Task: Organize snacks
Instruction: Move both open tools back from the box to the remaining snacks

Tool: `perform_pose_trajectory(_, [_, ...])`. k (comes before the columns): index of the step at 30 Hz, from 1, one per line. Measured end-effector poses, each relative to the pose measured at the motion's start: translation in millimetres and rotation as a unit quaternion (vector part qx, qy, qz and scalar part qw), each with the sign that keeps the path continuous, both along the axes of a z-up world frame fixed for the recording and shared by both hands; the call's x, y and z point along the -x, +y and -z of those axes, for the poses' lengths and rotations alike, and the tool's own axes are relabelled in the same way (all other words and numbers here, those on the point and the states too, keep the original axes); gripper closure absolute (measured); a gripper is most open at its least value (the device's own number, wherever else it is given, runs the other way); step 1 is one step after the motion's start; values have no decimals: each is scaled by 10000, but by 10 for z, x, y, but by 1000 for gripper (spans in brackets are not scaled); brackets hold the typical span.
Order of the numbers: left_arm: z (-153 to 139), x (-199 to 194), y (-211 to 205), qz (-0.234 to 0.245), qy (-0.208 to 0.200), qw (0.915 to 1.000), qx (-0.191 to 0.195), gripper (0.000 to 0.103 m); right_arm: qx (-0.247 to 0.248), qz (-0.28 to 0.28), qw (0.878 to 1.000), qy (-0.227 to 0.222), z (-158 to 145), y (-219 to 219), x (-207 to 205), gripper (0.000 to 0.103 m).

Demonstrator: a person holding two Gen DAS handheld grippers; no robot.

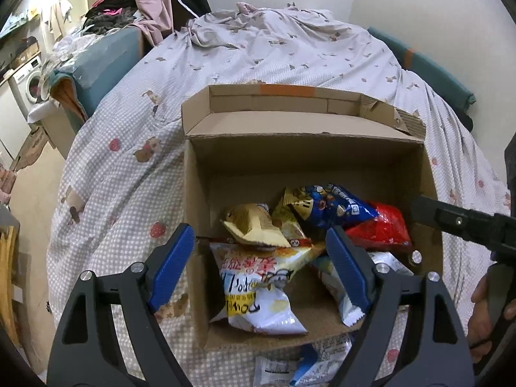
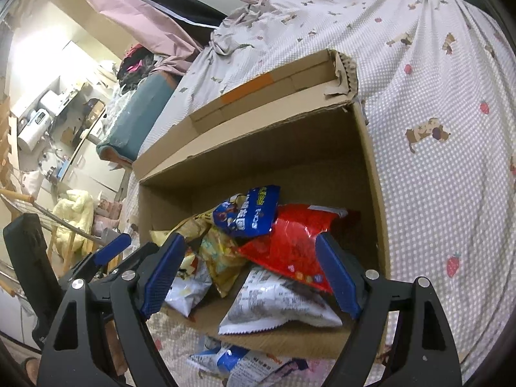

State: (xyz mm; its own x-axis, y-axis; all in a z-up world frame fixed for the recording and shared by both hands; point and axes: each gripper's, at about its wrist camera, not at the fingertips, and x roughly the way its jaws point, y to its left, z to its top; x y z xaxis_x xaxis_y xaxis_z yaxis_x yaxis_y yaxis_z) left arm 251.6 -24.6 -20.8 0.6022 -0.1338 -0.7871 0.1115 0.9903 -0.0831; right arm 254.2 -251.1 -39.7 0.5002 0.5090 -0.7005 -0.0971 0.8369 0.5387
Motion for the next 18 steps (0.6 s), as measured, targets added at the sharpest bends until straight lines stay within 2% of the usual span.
perform_pose_trajectory(5, [-54, 153, 19, -17, -74, 9999, -100, 21, 25, 1, 10000, -27, -62, 12, 176, 18])
perform_pose_trajectory(12, [-139, 331, 85, -59, -101, 9999, -5, 21, -6, 104, 9998, 143, -17, -38, 435, 18])
perform_pose_trajectory(18, [-123, 474, 143, -120, 35, 9999, 82, 21, 57, 95, 9998, 171, -10, -18, 696, 18])
